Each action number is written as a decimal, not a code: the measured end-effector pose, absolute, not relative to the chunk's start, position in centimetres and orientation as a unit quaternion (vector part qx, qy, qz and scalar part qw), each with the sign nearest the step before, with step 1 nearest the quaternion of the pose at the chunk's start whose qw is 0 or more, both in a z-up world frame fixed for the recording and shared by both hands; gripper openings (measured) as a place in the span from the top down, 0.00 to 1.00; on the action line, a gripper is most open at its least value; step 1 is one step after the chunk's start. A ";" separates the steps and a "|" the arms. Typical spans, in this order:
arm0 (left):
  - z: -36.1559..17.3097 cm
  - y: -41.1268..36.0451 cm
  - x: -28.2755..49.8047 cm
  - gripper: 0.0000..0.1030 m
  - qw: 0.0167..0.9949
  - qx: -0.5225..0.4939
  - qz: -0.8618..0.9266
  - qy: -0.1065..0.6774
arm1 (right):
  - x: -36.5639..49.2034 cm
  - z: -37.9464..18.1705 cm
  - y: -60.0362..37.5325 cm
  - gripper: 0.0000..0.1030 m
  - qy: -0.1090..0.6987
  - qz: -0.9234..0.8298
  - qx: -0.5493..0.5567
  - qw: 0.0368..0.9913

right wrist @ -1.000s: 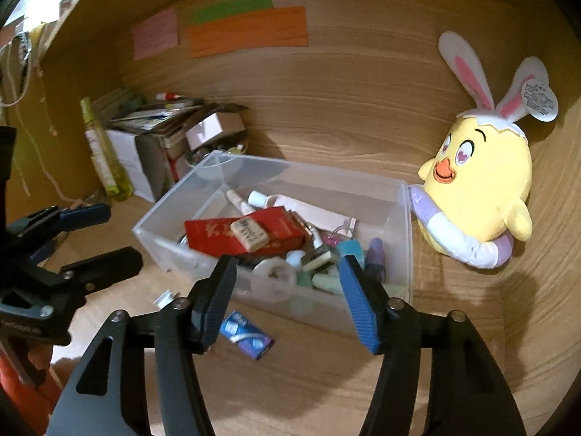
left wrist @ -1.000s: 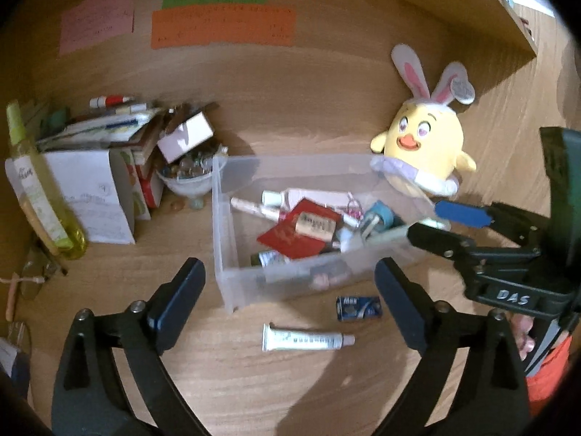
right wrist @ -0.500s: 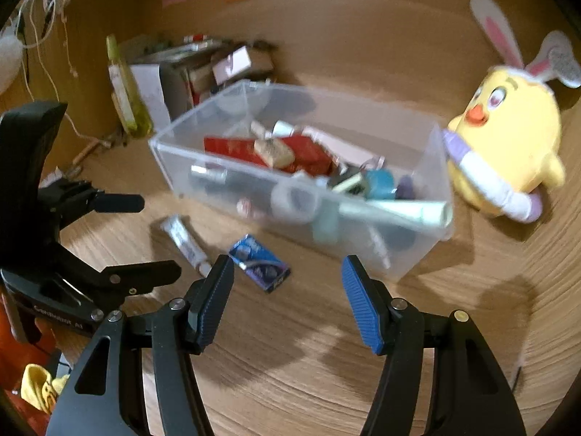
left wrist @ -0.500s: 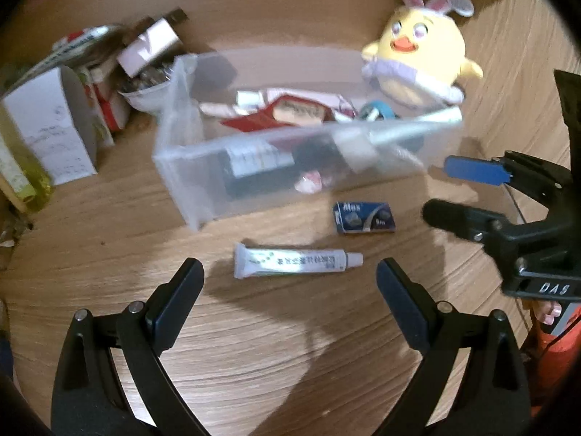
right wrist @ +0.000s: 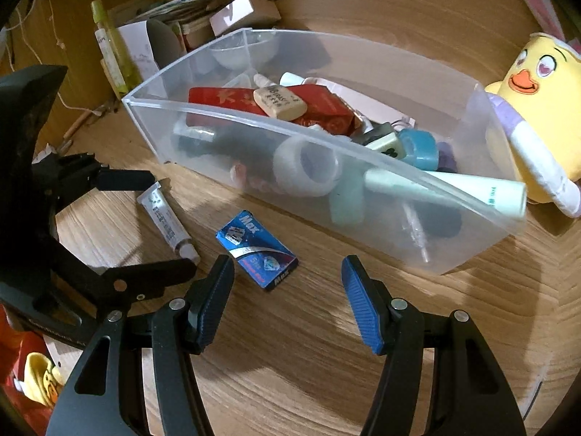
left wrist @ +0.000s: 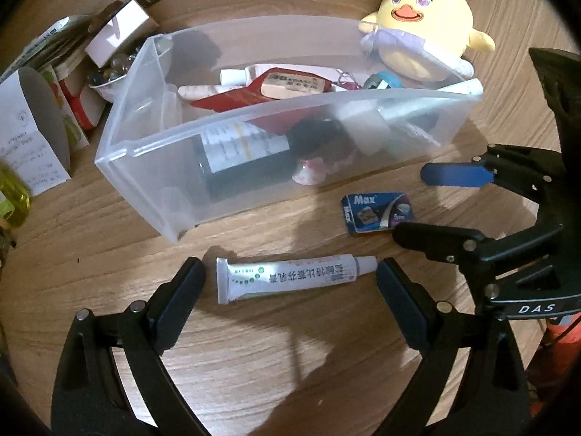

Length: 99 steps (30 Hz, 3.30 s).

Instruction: Organize objects

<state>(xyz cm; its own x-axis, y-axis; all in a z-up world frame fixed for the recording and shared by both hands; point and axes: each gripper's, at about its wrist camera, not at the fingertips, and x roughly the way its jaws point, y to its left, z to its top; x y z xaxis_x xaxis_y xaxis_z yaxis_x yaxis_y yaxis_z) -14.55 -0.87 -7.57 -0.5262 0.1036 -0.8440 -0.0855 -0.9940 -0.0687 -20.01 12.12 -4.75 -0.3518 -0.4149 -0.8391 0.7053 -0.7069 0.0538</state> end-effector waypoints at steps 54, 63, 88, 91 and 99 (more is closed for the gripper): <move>3.6 -3.4 -15.0 0.15 0.000 -0.324 0.942 -0.087 | -20.2 5.3 14.3 0.76 0.057 -0.890 0.319 0.321; 1.8 -3.0 -18.7 0.15 -0.008 -0.355 0.932 -0.073 | -23.9 3.6 13.0 0.76 0.073 -0.885 0.352 0.296; 0.6 -2.8 -20.0 0.12 0.020 -0.383 0.919 -0.088 | -25.0 1.2 12.2 0.70 0.095 -0.866 0.392 0.296; 1.4 -2.6 -19.2 0.08 0.022 -0.372 0.924 -0.085 | -24.2 2.1 12.5 0.66 0.096 -0.870 0.382 0.298; 3.2 -2.6 -15.7 0.08 0.007 -0.328 0.942 -0.073 | -20.9 4.6 14.0 0.48 0.097 -0.892 0.333 0.290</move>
